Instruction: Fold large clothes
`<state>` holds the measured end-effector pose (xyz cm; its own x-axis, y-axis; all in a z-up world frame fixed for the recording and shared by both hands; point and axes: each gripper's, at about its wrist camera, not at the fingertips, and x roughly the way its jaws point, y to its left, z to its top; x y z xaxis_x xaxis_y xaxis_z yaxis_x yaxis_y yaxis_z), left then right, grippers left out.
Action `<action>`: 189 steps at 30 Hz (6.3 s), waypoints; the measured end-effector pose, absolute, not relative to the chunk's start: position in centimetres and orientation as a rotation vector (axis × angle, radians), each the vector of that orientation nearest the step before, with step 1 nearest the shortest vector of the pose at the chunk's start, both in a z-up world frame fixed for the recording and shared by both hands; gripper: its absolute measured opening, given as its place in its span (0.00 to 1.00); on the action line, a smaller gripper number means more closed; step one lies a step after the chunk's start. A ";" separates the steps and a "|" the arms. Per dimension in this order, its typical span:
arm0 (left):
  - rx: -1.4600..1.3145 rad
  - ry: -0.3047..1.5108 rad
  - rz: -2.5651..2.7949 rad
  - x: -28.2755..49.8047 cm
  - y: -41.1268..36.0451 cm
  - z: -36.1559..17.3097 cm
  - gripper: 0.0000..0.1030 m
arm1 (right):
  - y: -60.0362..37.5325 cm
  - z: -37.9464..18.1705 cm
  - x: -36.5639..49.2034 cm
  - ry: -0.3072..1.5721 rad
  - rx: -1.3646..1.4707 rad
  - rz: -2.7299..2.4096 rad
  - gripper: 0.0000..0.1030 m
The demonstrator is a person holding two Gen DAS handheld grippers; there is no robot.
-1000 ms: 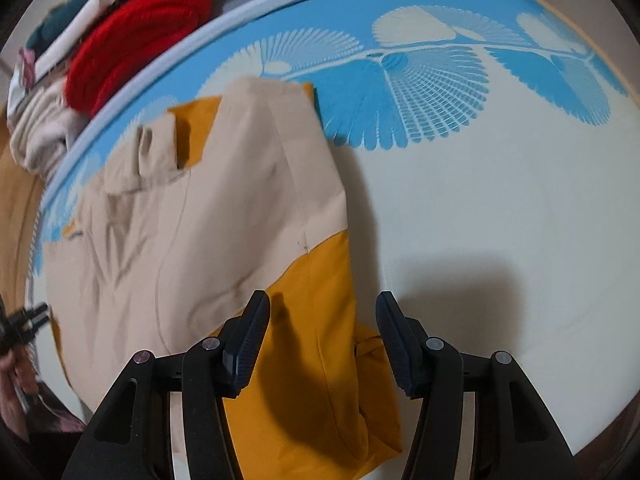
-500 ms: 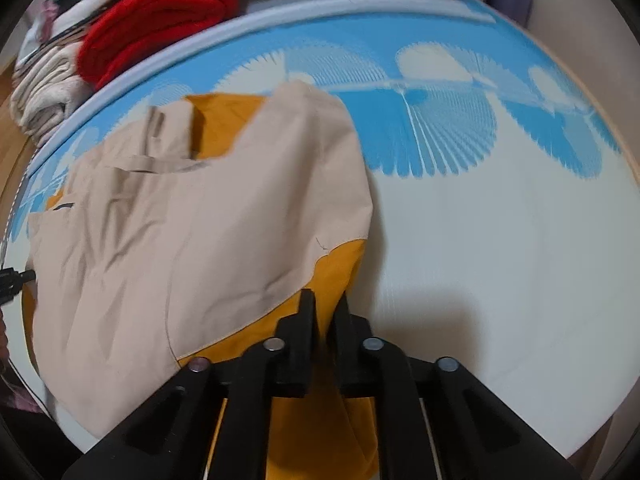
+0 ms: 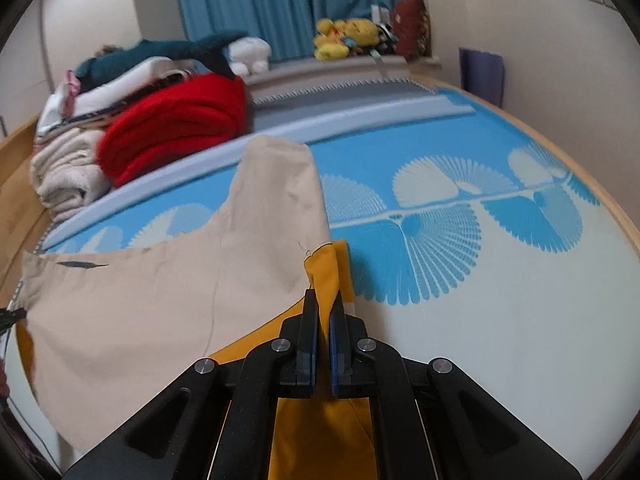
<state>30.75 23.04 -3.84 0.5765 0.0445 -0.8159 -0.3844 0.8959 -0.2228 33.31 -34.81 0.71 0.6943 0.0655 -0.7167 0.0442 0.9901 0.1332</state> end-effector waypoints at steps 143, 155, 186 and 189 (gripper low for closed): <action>-0.434 0.743 0.109 13.1 16.0 1.9 0.08 | -12.8 -0.7 21.5 0.952 -0.065 0.455 0.25; -0.050 0.890 -0.438 18.1 -9.8 -1.9 0.13 | -34.1 6.8 20.9 0.668 0.013 0.141 0.49; -0.313 1.058 -0.208 17.4 5.2 -2.9 0.50 | -30.5 0.9 22.7 0.927 0.277 0.626 0.09; -0.284 1.110 -0.225 17.9 3.9 -4.0 0.50 | -33.4 -2.2 23.3 1.066 0.193 0.426 0.09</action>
<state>17.87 3.90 -3.98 0.4284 -0.3177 -0.8459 0.0370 0.9416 -0.3348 23.25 -33.37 -2.21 0.4123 0.4278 -0.8044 -0.2447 0.9025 0.3545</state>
